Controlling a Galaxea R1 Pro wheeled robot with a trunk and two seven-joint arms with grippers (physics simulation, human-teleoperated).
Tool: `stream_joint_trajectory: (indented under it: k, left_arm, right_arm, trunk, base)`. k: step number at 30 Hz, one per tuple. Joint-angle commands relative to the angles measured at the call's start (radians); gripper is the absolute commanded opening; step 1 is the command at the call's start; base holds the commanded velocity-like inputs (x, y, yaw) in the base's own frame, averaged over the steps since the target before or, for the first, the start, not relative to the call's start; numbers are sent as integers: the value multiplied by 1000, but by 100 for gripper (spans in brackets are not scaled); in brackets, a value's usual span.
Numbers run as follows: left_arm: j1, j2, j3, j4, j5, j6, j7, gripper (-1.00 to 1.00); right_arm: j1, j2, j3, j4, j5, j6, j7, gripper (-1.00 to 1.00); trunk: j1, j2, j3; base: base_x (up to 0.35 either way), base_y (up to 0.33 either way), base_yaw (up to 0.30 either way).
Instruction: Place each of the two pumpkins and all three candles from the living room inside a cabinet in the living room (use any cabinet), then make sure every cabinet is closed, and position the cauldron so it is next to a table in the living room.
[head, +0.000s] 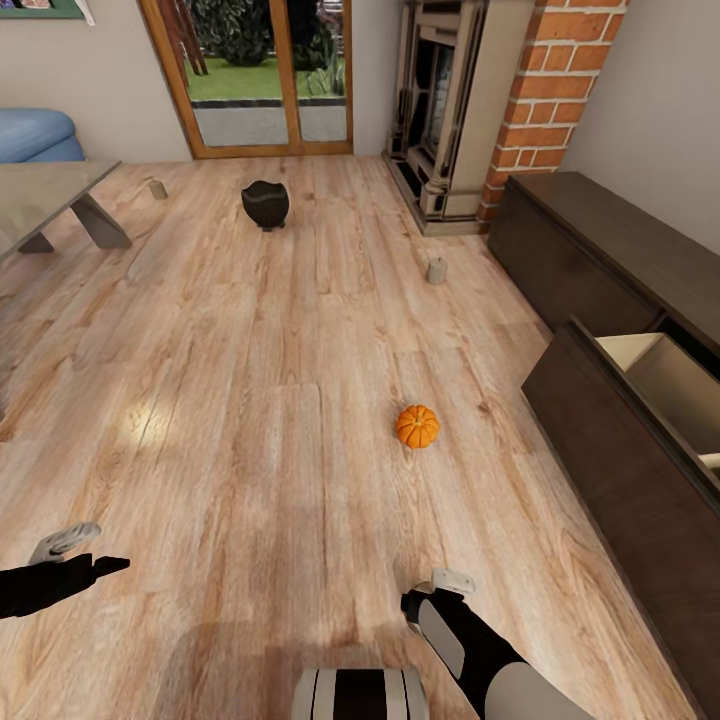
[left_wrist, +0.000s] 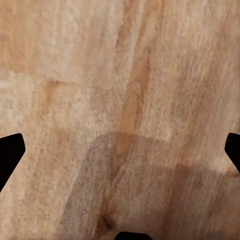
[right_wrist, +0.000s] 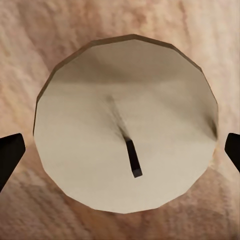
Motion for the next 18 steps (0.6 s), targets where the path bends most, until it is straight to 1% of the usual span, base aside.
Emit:
stream_joint_trajectory:
  k: [1,4,18]
  left_arm:
    - [0,0,0,0,0,0,0,100]
    - [0,0,0,0,0,0,0,100]
    - [0,0,0,0,0,0,0,100]
  right_arm:
    - [0,0,0,0,0,-1,0,100]
    - [0,0,0,0,0,-1,0,100]
    - [0,0,0,0,0,-2,0,100]
  trunk:
    - [0,0,-4]
    - [2,-1,-15]
    - [2,-1,-15]
  base:
    - [0,0,0]
    - [0,0,0]
    - [0,0,0]
